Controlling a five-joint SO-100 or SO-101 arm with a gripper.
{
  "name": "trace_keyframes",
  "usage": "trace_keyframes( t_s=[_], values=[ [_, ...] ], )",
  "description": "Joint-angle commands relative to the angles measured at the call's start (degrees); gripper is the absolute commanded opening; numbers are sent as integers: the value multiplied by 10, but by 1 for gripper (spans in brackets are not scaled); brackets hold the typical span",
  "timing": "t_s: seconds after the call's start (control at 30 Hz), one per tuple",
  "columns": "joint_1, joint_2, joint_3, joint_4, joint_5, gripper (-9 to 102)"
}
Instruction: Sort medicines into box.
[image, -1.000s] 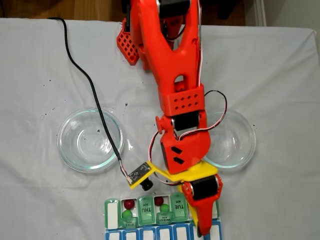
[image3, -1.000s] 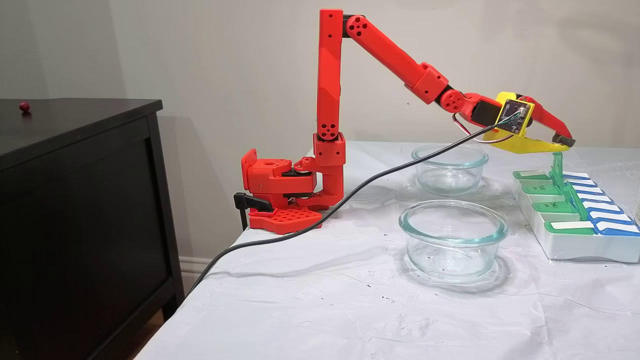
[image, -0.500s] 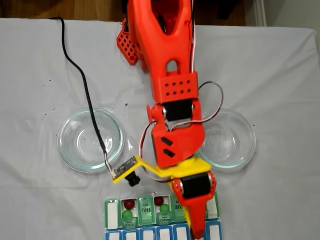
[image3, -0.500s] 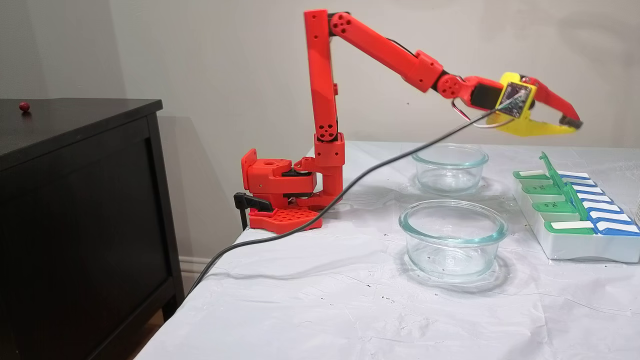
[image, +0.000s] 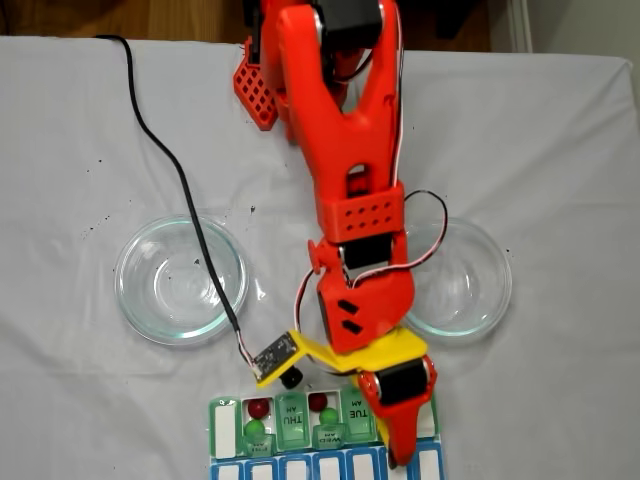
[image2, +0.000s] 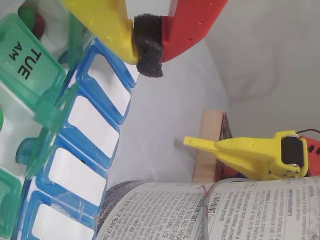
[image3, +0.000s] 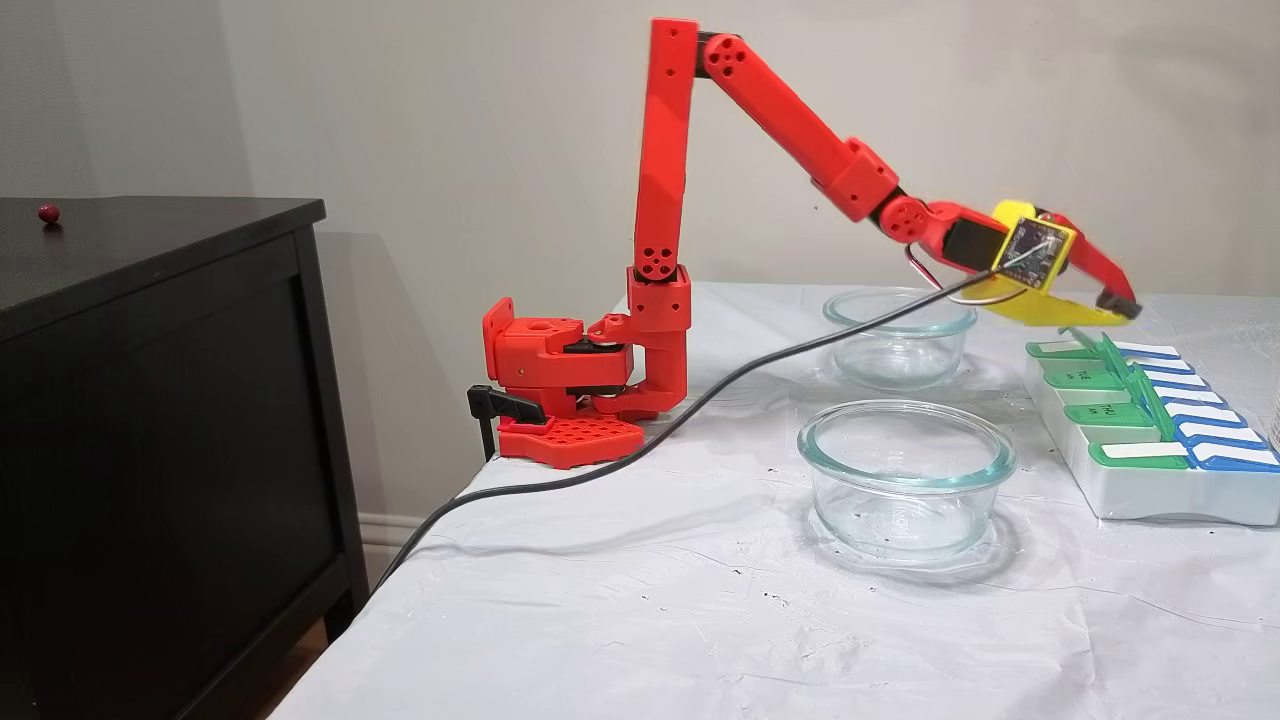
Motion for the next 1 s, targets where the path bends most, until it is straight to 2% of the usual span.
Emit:
trace_keyframes(
  t_s=[0.0,0.1,0.27,0.5,0.73,0.97],
  values=[
    [-10,28,-81,84,-9,0],
    [-18,47,-123,226,-11,0],
    [-33,76,-147,366,-17,0],
    [-51,71,-177,473,-37,0],
    [-39,27,-199,497,-2,0],
    [-20,-54,-268,595,16,0]
  ],
)
